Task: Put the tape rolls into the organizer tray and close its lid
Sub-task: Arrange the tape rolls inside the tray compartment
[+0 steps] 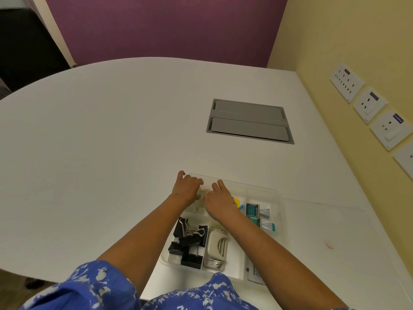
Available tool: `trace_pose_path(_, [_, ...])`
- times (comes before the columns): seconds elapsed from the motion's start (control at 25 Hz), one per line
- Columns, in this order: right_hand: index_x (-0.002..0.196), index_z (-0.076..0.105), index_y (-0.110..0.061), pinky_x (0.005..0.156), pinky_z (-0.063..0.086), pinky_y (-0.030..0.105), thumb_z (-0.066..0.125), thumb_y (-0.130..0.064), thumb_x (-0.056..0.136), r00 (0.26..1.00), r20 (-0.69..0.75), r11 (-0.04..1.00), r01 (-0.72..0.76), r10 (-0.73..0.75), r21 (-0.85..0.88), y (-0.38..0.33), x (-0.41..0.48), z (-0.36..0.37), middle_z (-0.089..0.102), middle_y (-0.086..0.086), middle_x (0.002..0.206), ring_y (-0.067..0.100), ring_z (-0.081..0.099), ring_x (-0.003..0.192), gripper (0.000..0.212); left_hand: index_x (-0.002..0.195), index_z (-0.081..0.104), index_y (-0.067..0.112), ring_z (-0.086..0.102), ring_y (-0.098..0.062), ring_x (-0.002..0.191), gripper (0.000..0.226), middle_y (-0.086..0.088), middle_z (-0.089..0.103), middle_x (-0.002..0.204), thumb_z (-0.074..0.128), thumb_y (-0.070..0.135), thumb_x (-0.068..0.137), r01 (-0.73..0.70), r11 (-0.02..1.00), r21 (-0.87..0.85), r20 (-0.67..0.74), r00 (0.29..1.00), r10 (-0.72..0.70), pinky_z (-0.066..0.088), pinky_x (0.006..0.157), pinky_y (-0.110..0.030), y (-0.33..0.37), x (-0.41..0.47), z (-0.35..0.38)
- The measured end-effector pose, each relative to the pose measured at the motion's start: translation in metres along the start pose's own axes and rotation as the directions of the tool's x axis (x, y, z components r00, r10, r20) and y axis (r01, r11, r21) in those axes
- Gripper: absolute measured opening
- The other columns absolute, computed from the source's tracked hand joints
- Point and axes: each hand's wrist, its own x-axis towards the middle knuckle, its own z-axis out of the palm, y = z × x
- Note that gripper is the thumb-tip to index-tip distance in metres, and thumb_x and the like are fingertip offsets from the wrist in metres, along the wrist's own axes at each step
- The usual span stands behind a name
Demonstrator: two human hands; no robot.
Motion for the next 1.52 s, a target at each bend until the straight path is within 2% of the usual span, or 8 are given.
trace_pose_path(0.2, [0.118, 0.064, -0.011, 0.108, 0.026, 0.039, 0.042, -0.005, 0.095, 0.991, -0.126, 0.983, -0.018, 0.042, 0.182, 0.004, 0.0, 0.0, 0.067, 0.007, 0.113, 0.028, 0.049, 0.117, 0.032, 0.123, 0.06, 0.023, 0.053, -0.02, 0.121, 0.033, 0.0, 0.061, 0.129, 0.059, 0.031, 0.092, 0.008, 0.997, -0.082, -0.074, 0.997, -0.014, 0.022, 0.108, -0.037, -0.003, -0.007, -0.002])
trace_pose_path(0.36, [0.12, 0.066, -0.024, 0.099, 0.03, 0.038, 0.045, -0.005, 0.094, 0.991, -0.122, 0.946, -0.019, 0.062, 0.324, 0.002, -0.001, 0.005, 0.069, 0.004, 0.116, 0.026, 0.051, 0.112, 0.038, 0.108, 0.069, 0.026, 0.056, -0.017, 0.109, 0.023, 0.003, 0.068, 0.115, 0.061, 0.037, 0.09, 0.012, 0.995, -0.099, -0.107, 0.994, -0.023, 0.029, 0.097, -0.033, -0.002, -0.015, -0.006])
trace_pose_path(0.64, [0.118, 0.068, -0.021, 0.099, 0.031, 0.039, 0.045, -0.007, 0.094, 0.99, -0.137, 0.967, 0.007, 0.029, 0.256, -0.004, -0.004, 0.015, 0.067, 0.011, 0.107, 0.029, 0.048, 0.11, 0.037, 0.106, 0.073, 0.029, 0.053, -0.018, 0.11, 0.028, 0.0, 0.069, 0.11, 0.063, 0.046, 0.086, -0.017, 1.0, -0.005, 0.046, 0.999, 0.018, 0.029, 0.097, -0.032, -0.002, -0.026, -0.017])
trace_pose_path(0.84, [0.115, 0.07, -0.017, 0.101, 0.029, 0.038, 0.045, -0.008, 0.094, 0.992, -0.122, 0.979, 0.007, 0.019, 0.205, -0.006, -0.004, 0.016, 0.067, 0.01, 0.107, 0.028, 0.047, 0.113, 0.033, 0.108, 0.072, 0.027, 0.052, -0.018, 0.112, 0.029, -0.002, 0.068, 0.113, 0.063, 0.044, 0.086, -0.014, 0.999, 0.035, 0.077, 0.997, 0.011, 0.029, 0.098, -0.032, -0.001, -0.028, -0.019])
trace_pose_path(1.0, [0.116, 0.068, -0.016, 0.099, 0.03, 0.039, 0.044, -0.003, 0.092, 0.988, -0.145, 0.975, -0.02, 0.053, 0.22, -0.002, -0.003, 0.011, 0.069, 0.006, 0.113, 0.028, 0.048, 0.113, 0.037, 0.114, 0.069, 0.028, 0.053, -0.018, 0.112, 0.028, 0.001, 0.069, 0.116, 0.059, 0.039, 0.09, -0.02, 1.0, -0.019, 0.006, 1.0, 0.021, 0.029, 0.097, -0.032, -0.003, -0.027, -0.019])
trace_pose_path(1.12, [0.12, 0.065, -0.014, 0.101, 0.03, 0.039, 0.041, -0.003, 0.093, 0.978, -0.179, 0.975, -0.065, 0.104, 0.213, 0.004, 0.001, 0.007, 0.067, 0.004, 0.118, 0.029, 0.047, 0.117, 0.037, 0.128, 0.058, 0.026, 0.048, -0.019, 0.12, 0.033, 0.004, 0.061, 0.131, 0.052, 0.031, 0.095, -0.045, 0.999, -0.011, -0.071, 0.997, 0.044, 0.028, 0.098, -0.034, -0.005, -0.02, -0.019])
trace_pose_path(1.24, [0.121, 0.063, -0.013, 0.104, 0.029, 0.039, 0.039, -0.006, 0.096, 0.98, -0.166, 0.981, -0.081, 0.11, 0.177, 0.008, 0.005, 0.004, 0.066, 0.004, 0.117, 0.029, 0.046, 0.119, 0.035, 0.135, 0.052, 0.026, 0.044, -0.02, 0.126, 0.038, 0.004, 0.054, 0.14, 0.05, 0.03, 0.097, -0.085, 0.993, 0.079, -0.025, 0.996, 0.087, 0.028, 0.1, -0.034, -0.005, -0.012, -0.018])
trace_pose_path(1.52, [0.122, 0.063, -0.013, 0.11, 0.026, 0.04, 0.036, -0.013, 0.1, 0.992, -0.095, 0.988, -0.073, 0.086, 0.133, 0.006, 0.012, 0.009, 0.065, 0.007, 0.12, 0.03, 0.046, 0.122, 0.034, 0.131, 0.056, 0.028, 0.043, -0.021, 0.126, 0.04, 0.003, 0.056, 0.136, 0.056, 0.037, 0.092, -0.083, 0.987, 0.136, 0.012, 0.997, 0.082, 0.027, 0.102, -0.035, -0.002, -0.005, -0.011])
